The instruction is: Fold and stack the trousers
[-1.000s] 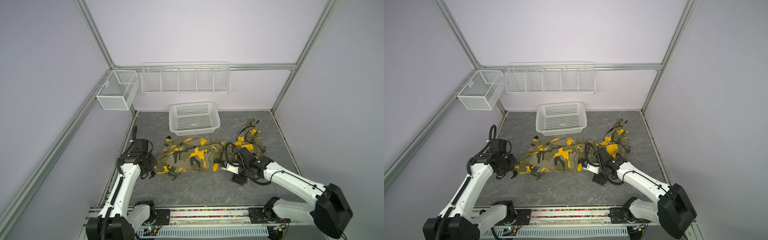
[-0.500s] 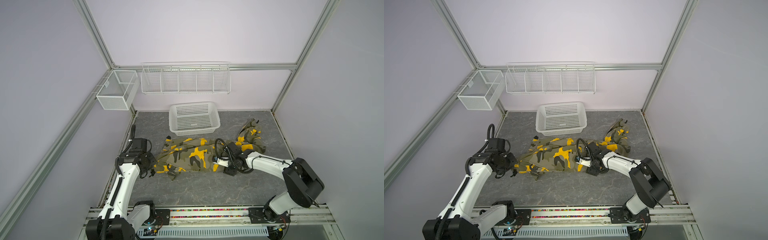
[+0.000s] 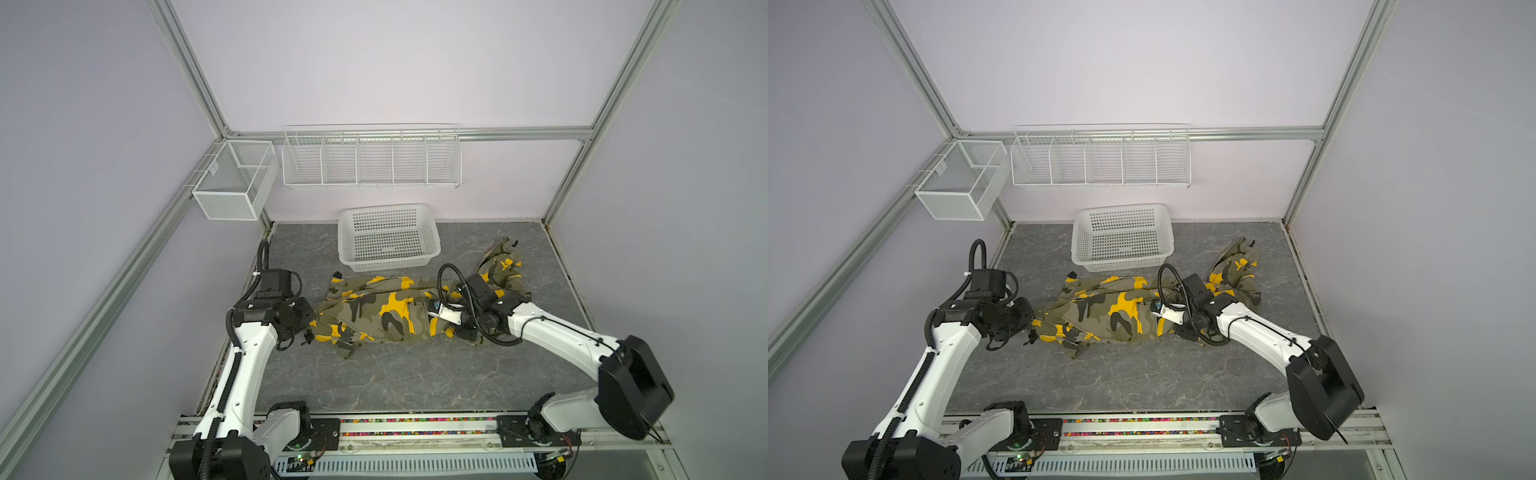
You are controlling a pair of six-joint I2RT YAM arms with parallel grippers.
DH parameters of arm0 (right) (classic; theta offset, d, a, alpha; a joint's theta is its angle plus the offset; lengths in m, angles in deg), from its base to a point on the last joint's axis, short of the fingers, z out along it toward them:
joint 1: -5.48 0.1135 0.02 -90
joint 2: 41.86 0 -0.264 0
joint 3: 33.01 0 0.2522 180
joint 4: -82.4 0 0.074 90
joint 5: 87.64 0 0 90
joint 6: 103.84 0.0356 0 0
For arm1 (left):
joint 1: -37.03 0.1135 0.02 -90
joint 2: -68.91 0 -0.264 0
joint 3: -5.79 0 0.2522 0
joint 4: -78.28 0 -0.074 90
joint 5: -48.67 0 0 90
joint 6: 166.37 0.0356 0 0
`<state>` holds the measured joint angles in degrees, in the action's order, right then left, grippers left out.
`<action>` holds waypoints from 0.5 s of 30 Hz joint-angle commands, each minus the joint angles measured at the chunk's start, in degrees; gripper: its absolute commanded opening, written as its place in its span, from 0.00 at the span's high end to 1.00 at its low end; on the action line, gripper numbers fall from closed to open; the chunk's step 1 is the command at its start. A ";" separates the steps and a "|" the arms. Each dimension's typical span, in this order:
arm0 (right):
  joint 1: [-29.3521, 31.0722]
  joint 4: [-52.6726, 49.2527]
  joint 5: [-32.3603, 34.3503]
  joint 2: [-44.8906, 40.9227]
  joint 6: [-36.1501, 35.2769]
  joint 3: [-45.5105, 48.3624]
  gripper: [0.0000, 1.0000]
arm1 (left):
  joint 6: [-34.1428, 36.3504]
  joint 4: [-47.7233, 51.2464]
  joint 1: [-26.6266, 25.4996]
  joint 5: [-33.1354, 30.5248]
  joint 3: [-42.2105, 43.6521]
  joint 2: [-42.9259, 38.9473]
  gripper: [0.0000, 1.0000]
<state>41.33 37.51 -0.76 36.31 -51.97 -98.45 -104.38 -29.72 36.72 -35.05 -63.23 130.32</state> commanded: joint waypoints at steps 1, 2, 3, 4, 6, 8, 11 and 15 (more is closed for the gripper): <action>-0.49 -8.51 -3.71 -6.87 0.80 -2.05 0.91 | 0.79 5.41 0.40 4.66 -3.92 -0.10 1.00; -1.00 -8.83 -3.90 -8.92 1.64 -2.43 0.92 | 1.13 5.85 0.40 4.27 -5.12 -0.50 1.00; -1.57 -8.93 -3.64 -10.30 2.21 -2.92 0.92 | 1.46 5.63 0.40 3.72 -6.24 -0.78 1.00; -2.49 -8.94 -3.16 -11.56 2.92 -3.82 0.92 | 1.36 5.57 0.40 2.66 -8.34 -0.80 1.00; -4.69 -8.88 -2.55 -12.63 3.63 -6.13 0.92 | 1.44 5.80 0.40 2.24 -13.20 0.71 1.00; -7.53 -7.72 -1.97 -13.04 3.79 -8.75 0.92 | 1.59 6.22 0.40 2.85 -19.44 3.86 1.00; -11.93 -6.11 -1.77 -12.38 3.50 -12.64 0.92 | 1.38 4.74 0.40 5.45 -26.38 8.23 1.00; -17.59 -6.84 -1.97 -10.50 2.42 -20.12 0.92 | 2.27 2.47 0.32 9.20 -35.10 15.29 1.00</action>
<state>26.84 30.05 -2.68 25.25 -49.21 -113.86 -103.49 -25.52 36.65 -27.75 -93.09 141.84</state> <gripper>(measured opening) 0.081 0.048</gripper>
